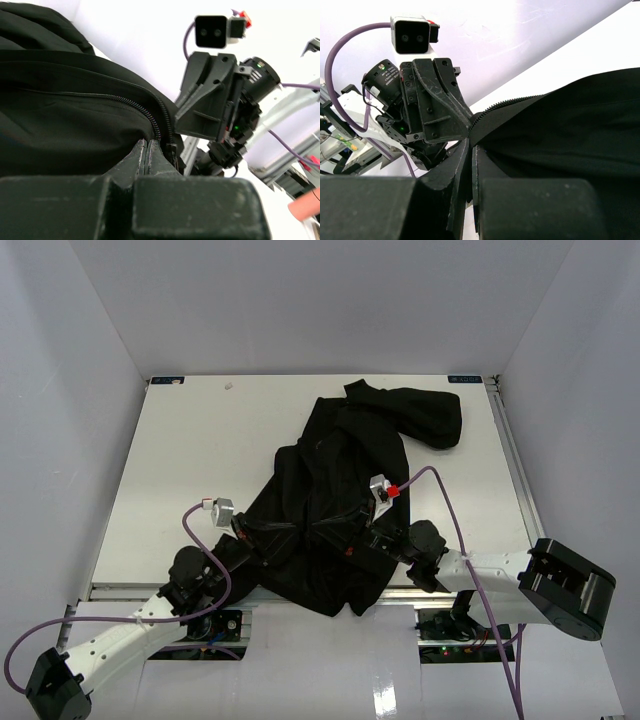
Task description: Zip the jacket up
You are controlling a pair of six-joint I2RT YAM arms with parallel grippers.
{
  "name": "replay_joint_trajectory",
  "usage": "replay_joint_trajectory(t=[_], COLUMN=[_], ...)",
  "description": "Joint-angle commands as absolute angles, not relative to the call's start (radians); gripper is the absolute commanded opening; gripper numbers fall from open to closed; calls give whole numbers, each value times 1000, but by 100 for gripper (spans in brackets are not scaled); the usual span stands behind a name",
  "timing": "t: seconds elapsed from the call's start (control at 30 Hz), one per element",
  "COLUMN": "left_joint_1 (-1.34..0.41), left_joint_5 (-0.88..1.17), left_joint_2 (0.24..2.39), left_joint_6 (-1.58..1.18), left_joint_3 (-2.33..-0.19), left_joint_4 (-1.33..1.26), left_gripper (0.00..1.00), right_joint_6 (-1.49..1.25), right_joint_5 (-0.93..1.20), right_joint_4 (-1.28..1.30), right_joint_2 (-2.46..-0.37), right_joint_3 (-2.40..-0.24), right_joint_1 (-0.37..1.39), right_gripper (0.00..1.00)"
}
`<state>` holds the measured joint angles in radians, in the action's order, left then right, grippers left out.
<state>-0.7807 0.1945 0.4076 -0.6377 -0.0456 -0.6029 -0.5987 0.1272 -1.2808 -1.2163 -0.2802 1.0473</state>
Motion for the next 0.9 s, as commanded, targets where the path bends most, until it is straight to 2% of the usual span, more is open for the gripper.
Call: replay_joint_trajectory(t=[0.0,0.87], left_joint_1=[-781,-781], left_joint_5=[127,137], left_joint_2=[384,376], left_joint_6=[-620,-626], left_joint_3=[-46,-27], left_joint_4=[-566,-588], left_gripper=[0,0], right_joint_6=[-603,-620], right_joint_5=[138,141], right_joint_4=[-1497,-1578], right_joint_2=[-1211,-1300], right_joint_3=[-290,-347], right_joint_1=[1048,1046], right_gripper=[8,8])
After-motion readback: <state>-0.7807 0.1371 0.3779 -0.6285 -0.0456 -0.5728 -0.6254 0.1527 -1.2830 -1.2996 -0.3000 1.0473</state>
